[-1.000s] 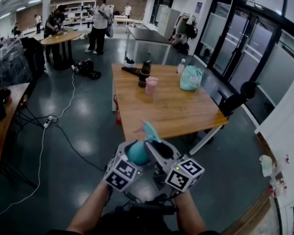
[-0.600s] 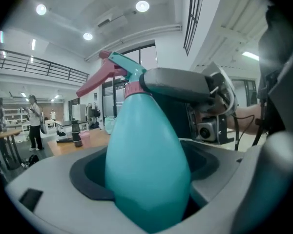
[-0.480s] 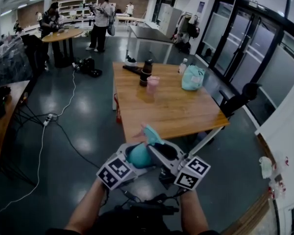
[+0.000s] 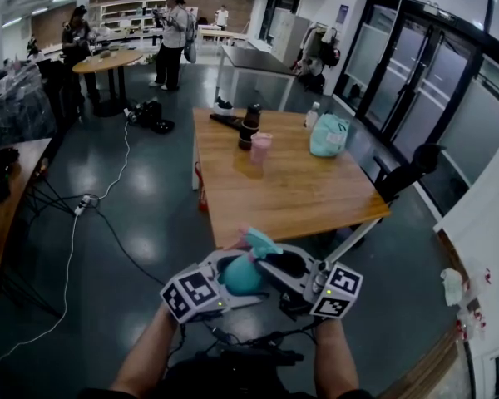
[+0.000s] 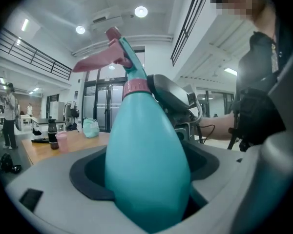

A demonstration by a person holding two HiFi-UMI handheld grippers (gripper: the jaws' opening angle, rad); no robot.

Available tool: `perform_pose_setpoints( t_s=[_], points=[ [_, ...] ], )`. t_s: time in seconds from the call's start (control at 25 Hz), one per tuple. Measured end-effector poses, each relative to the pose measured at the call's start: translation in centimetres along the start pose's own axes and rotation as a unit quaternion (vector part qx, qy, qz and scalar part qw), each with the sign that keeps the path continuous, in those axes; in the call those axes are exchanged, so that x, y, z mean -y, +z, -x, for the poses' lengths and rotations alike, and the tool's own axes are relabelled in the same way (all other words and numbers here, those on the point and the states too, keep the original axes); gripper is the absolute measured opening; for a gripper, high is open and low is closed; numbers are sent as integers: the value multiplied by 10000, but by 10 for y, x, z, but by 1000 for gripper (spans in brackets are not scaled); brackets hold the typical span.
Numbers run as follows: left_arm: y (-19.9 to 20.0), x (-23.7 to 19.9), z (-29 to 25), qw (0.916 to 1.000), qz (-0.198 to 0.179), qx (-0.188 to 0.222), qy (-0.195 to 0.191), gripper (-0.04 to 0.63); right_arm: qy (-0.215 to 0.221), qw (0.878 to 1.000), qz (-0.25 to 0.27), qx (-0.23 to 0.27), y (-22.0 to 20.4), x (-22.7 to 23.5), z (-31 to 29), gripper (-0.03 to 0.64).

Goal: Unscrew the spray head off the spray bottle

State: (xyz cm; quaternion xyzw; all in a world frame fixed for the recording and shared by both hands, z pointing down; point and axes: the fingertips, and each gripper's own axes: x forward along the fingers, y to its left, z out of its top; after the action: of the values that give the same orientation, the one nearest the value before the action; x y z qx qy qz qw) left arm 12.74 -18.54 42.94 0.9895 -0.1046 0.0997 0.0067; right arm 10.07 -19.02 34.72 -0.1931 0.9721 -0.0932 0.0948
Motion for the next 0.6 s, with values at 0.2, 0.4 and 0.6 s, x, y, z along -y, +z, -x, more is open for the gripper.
perform_pose_setpoints(
  t_s=[0.2, 0.4, 0.6],
  points=[
    [5, -16, 3, 9989, 125, 208, 405, 425, -226, 9995, 30, 221, 5, -1, -6, 179],
    [4, -41, 10, 9930, 225, 216, 1141, 425, -1119, 9934, 234, 98, 5, 10, -14, 179],
    [-6, -54, 11, 9864, 231, 13, 1630, 423, -1769, 9833, 377, -198, 1, 15, -28, 178]
  ],
)
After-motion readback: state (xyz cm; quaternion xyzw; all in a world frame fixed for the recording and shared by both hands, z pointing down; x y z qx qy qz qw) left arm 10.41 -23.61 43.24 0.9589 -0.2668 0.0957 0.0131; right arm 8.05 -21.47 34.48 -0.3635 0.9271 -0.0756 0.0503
